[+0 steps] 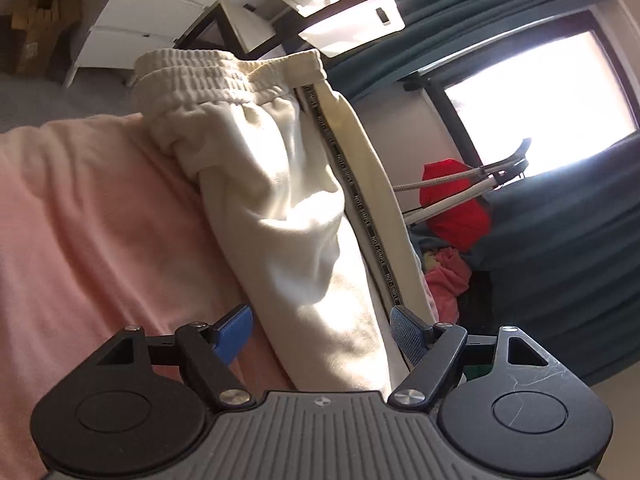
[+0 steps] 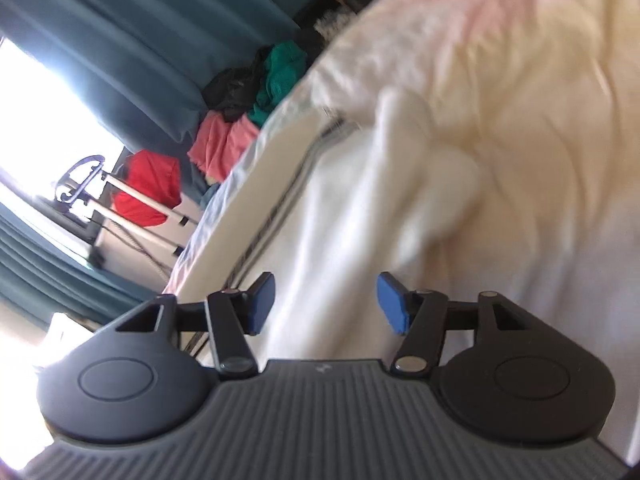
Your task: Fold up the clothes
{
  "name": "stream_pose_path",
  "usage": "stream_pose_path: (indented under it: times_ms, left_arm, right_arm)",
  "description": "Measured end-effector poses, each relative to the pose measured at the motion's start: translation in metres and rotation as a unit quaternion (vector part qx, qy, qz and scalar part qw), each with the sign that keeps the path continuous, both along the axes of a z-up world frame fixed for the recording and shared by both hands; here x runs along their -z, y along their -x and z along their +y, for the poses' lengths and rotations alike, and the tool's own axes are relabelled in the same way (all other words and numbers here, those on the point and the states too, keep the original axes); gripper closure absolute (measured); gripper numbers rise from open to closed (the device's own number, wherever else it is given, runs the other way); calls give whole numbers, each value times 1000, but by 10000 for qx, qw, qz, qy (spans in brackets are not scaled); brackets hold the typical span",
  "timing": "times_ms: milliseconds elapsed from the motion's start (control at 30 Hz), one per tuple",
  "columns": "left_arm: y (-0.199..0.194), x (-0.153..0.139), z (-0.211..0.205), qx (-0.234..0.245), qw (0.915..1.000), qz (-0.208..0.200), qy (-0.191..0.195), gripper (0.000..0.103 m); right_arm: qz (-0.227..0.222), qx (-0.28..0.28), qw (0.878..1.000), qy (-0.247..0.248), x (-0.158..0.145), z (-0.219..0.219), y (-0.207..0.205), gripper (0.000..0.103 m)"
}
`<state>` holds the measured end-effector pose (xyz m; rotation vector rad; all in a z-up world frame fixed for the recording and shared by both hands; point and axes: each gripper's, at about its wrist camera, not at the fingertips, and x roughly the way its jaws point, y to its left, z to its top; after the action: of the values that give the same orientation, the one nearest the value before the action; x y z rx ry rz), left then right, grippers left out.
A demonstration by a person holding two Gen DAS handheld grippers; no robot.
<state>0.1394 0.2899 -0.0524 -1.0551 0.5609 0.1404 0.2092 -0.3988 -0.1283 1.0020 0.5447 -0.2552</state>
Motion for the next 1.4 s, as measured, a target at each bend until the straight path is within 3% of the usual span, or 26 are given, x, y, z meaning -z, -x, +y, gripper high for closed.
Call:
stream_pose_path:
  times_ms: [133,233,367,433,467,533,567,633,733,933,1133,1333,1400]
  left_arm:
    - [-8,28,15,-222,9987,92,452,26]
    - [-25,50,25,-460,9953,120,842,26]
    - [-55,55,31,-589,9969,-185,485,34]
    - [-63,58,33,-675,9966,-274,377,48]
    - [-65,59,36,-699,9962,-327,409,54]
    - [-68,62,46,-755,9946,-395,600,78]
    - [-68,61,51,-773,9937,-451,680,84]
    - [-67,56,57,-735,9934,-564,683,92]
    - [-61,30,56,-546,9962,-672,118,98]
    - [-29,-34,59,-420,9971,-602,-204,98]
    - [45,-88,63,-189,9966,-478,-642,98]
    - [152,-95,61,263,9937,-186,-1072,98]
    - [172,-89,54,492,9862,-191,-1572,98]
  right_arm:
    - [184,-122,9962,-840,23,-3,9,31]
    - [-5,-80,9967,-804,32,-2,-7,31]
    - [-257,-23,9968,-756,43,-2,-28,32]
    - [-352,33,9971,-681,47,-2,-39,39]
    - [-296,155,9983,-474,46,-2,-46,49]
    - [-289,325,9989,-199,45,-4,-54,67]
    - [-309,407,9986,-137,45,-7,-56,81]
    - [-373,497,9979,-185,45,-12,-55,88]
    - [-475,532,9974,-121,36,-16,-48,92]
    - [-572,491,9968,-262,13,-18,-18,92]
    - [-351,435,9949,-841,6,-24,38,92]
    - [367,487,9917,-1130,7,-31,101,92]
    - [562,577,9880,-1318,11,-35,118,91]
